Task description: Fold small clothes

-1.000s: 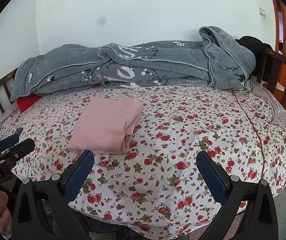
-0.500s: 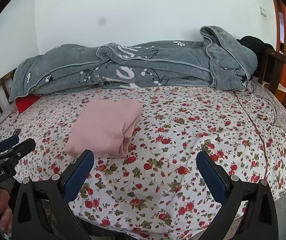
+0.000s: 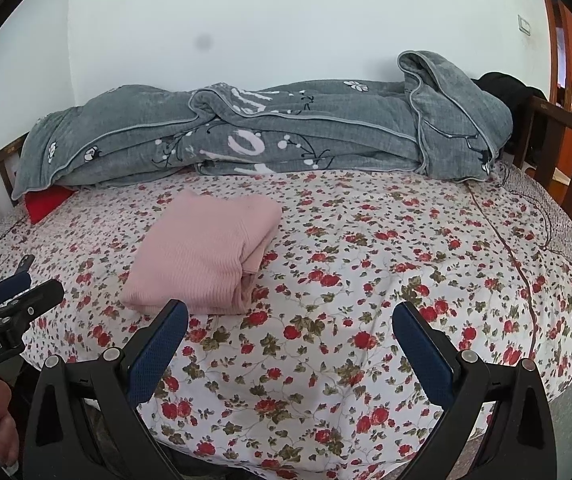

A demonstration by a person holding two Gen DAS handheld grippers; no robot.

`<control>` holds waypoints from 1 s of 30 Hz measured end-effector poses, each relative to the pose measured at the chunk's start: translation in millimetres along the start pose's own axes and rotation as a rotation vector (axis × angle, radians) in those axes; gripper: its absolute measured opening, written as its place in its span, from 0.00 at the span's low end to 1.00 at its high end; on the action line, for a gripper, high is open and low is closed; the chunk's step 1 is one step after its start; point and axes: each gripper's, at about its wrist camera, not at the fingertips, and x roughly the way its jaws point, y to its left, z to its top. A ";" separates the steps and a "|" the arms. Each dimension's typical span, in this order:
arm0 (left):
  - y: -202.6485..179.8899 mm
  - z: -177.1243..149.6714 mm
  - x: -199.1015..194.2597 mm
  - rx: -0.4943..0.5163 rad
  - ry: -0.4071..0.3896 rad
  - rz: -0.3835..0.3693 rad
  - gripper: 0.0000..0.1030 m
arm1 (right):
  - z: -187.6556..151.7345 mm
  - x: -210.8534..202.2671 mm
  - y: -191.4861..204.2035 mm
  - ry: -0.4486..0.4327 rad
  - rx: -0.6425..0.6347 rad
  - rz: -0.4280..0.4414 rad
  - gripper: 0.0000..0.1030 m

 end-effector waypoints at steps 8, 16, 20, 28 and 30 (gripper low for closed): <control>3.4 -1.1 -1.1 -0.009 -0.001 0.002 0.83 | -1.3 -0.4 -1.3 0.000 0.003 -0.002 0.98; 3.5 -0.6 -4.9 -0.012 -0.006 0.002 0.83 | -2.1 -1.5 -1.8 0.001 0.001 -0.004 0.98; 3.0 -0.6 -5.9 -0.012 -0.007 0.003 0.83 | -2.5 -1.9 -3.0 0.002 0.005 -0.004 0.98; 1.6 -0.3 -7.7 -0.016 -0.007 0.002 0.83 | -2.6 -2.0 -2.8 0.003 0.003 -0.004 0.98; 1.7 -0.6 -7.7 -0.018 -0.008 0.002 0.83 | -2.9 -2.1 -2.7 0.002 0.004 -0.004 0.98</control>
